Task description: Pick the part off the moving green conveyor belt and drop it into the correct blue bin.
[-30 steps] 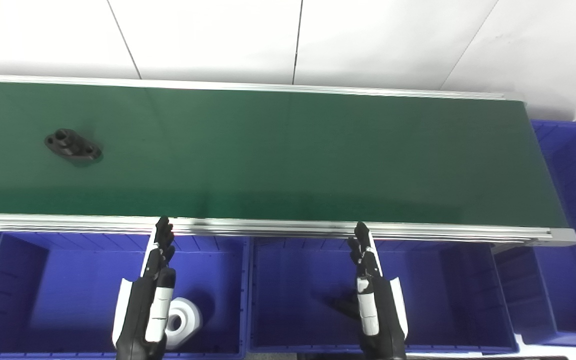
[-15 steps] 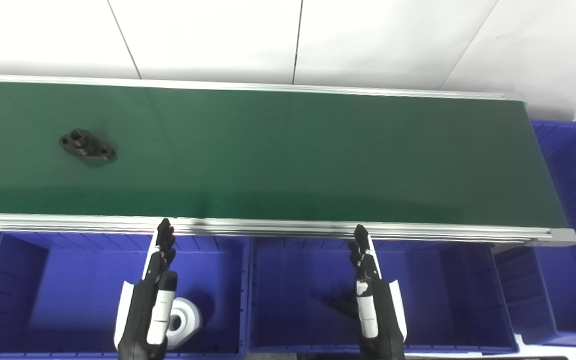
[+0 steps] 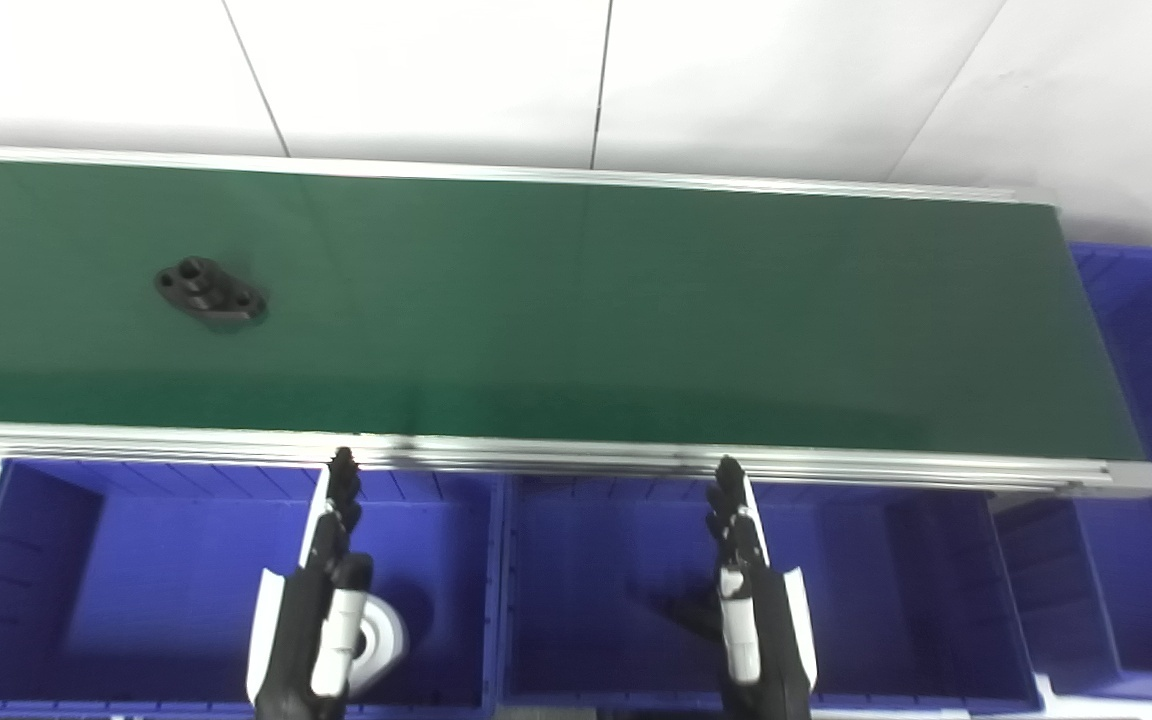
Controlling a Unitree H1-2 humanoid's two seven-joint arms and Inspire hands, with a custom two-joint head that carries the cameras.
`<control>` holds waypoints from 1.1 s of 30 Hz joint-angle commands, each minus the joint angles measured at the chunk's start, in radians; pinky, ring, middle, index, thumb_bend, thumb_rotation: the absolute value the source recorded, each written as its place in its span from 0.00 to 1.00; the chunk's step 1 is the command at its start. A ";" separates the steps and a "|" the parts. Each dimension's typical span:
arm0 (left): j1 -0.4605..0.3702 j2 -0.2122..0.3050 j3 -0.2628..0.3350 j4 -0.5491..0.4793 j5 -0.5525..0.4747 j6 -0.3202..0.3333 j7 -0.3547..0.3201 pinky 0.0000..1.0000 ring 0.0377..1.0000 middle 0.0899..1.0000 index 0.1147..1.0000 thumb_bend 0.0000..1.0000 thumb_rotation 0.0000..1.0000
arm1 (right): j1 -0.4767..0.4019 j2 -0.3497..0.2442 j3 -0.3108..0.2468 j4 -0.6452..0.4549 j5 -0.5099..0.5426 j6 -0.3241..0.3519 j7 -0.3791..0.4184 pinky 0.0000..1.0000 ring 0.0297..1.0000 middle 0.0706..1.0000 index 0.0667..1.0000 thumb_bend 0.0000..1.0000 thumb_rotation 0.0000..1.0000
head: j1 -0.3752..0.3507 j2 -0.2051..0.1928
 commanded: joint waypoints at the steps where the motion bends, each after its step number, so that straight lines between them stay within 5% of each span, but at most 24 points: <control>1: -0.005 -0.015 -0.009 0.002 0.020 -0.061 0.023 1.00 1.00 1.00 1.00 0.53 1.00 | -0.005 0.001 -0.013 -0.009 -0.033 -0.066 -0.020 1.00 1.00 1.00 1.00 0.74 1.00 | 0.021 -0.024; 7: -0.020 -0.041 -0.011 0.039 0.062 -0.081 0.048 1.00 0.99 1.00 1.00 0.51 1.00 | -0.024 -0.015 -0.040 0.018 -0.025 -0.065 -0.019 1.00 1.00 1.00 1.00 0.73 1.00 | 0.051 -0.045; 10: -0.023 -0.048 -0.018 0.046 0.069 -0.080 0.051 1.00 0.99 1.00 1.00 0.54 1.00 | -0.033 -0.029 -0.051 0.030 -0.040 -0.064 -0.017 1.00 1.00 1.00 1.00 0.86 1.00 | 0.062 -0.048; 14: -0.021 -0.074 -0.033 0.032 0.101 -0.061 0.064 1.00 0.97 1.00 1.00 0.55 1.00 | -0.051 -0.061 -0.051 0.024 -0.038 -0.070 -0.041 0.98 1.00 1.00 1.00 0.90 1.00 | 0.126 0.012; 21: -0.016 -0.111 -0.065 0.032 0.168 -0.069 0.102 0.99 0.95 1.00 1.00 0.50 1.00 | -0.052 -0.125 -0.044 -0.047 0.067 -0.070 0.022 0.99 0.93 1.00 1.00 0.92 0.94 | 0.190 0.020; 24: -0.010 -0.114 -0.076 0.014 0.167 -0.042 0.103 1.00 0.95 1.00 1.00 0.57 1.00 | -0.047 -0.139 -0.041 -0.101 0.085 -0.064 0.057 0.97 0.91 0.98 1.00 0.92 0.90 | 0.193 0.036; 27: -0.006 -0.119 -0.087 -0.016 0.160 -0.020 0.101 1.00 0.95 1.00 1.00 0.60 1.00 | -0.050 -0.142 -0.041 -0.178 0.094 -0.025 0.085 0.96 0.90 0.95 1.00 0.93 0.85 | 0.199 0.071; 33: -0.014 -0.112 -0.093 -0.034 0.166 -0.004 0.104 0.98 0.94 1.00 1.00 0.50 0.98 | -0.089 -0.099 -0.064 -0.298 0.044 0.084 0.088 0.97 0.91 0.94 1.00 0.96 0.74 | 0.188 0.081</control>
